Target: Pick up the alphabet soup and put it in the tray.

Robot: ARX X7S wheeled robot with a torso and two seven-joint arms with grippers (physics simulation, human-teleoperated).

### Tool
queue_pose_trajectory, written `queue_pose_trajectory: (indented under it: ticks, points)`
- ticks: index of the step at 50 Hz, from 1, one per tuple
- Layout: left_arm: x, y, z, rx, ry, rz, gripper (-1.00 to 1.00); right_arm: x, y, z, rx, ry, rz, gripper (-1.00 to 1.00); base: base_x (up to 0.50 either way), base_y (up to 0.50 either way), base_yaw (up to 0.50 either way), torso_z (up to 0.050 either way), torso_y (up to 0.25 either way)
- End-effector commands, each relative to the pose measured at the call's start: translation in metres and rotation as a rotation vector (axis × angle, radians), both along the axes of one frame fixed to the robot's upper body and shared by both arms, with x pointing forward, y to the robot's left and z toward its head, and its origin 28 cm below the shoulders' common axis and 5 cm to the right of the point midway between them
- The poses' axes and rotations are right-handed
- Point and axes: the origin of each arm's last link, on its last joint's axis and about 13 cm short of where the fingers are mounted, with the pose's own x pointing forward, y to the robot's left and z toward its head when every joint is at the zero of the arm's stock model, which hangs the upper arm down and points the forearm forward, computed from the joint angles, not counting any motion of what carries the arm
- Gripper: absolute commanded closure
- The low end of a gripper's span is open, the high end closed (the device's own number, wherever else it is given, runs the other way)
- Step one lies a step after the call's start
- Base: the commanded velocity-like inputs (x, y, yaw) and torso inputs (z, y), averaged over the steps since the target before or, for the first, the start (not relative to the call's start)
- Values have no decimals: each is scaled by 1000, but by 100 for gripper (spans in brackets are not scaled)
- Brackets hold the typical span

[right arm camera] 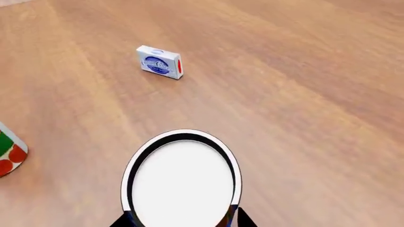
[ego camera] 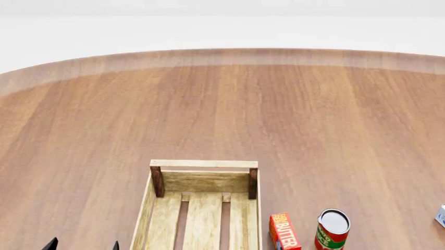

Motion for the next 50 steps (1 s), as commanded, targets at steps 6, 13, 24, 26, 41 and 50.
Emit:
queue_pose_trajectory:
  ticks: [6,13,24,26,41,50]
  points:
    - [0,0,0,1,0,1,-100,11,18,43,-70,-116,136,100,0,0,0,0,0]
    - [0,0,0,1,0,1,-100,14,30,63,-86,-159,191,100,0,0,0,0,1]
    - [0,0,0,1,-2,0,-100,18,48,84,-130,-205,269,100,0,0,0,0,0]
    - [0,0,0,1,-3,0,-100,19,50,86,-132,-211,283,100,0,0,0,0,0]
    - [0,0,0,2,-4,-1,-100,36,73,97,-107,-289,403,100,0,0,0,0,1]
    - [0,0,0,3,-5,-1,-100,45,82,103,-98,-329,441,100,0,0,0,0,1]
